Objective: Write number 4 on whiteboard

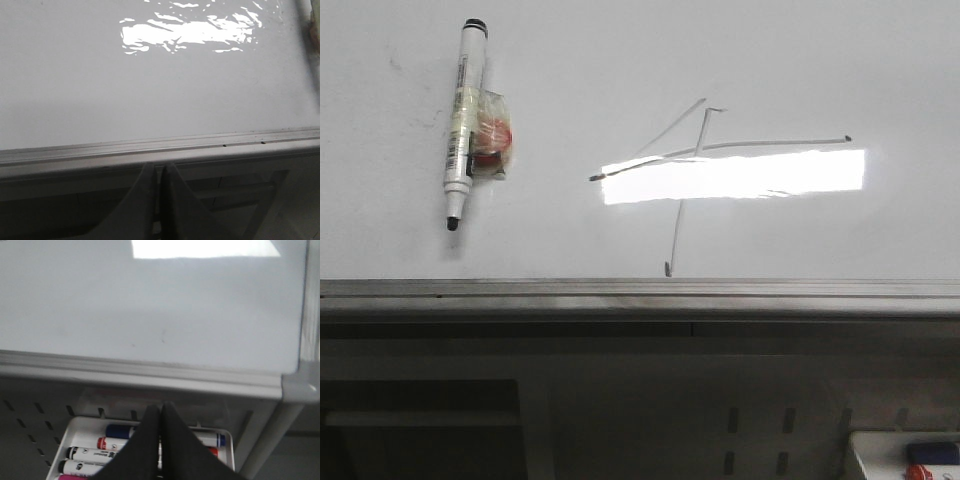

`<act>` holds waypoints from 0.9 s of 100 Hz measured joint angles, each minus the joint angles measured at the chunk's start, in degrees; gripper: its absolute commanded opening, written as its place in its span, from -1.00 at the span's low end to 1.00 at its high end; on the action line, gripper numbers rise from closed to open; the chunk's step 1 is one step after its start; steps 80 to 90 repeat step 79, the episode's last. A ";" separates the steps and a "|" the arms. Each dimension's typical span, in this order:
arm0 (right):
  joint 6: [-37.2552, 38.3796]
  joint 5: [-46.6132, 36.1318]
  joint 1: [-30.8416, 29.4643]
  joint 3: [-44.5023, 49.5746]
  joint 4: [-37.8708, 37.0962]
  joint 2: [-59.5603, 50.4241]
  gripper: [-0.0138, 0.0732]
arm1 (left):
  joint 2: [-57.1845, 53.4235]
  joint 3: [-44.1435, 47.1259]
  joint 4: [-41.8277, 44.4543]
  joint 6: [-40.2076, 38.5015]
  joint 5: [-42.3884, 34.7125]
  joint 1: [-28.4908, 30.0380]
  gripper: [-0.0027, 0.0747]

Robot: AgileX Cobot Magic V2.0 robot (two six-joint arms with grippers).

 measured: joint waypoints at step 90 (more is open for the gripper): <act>0.00 -1.69 -2.34 0.82 0.59 -4.09 -0.79 | 0.00 0.00 0.00 0.00 0.04 0.00 -0.98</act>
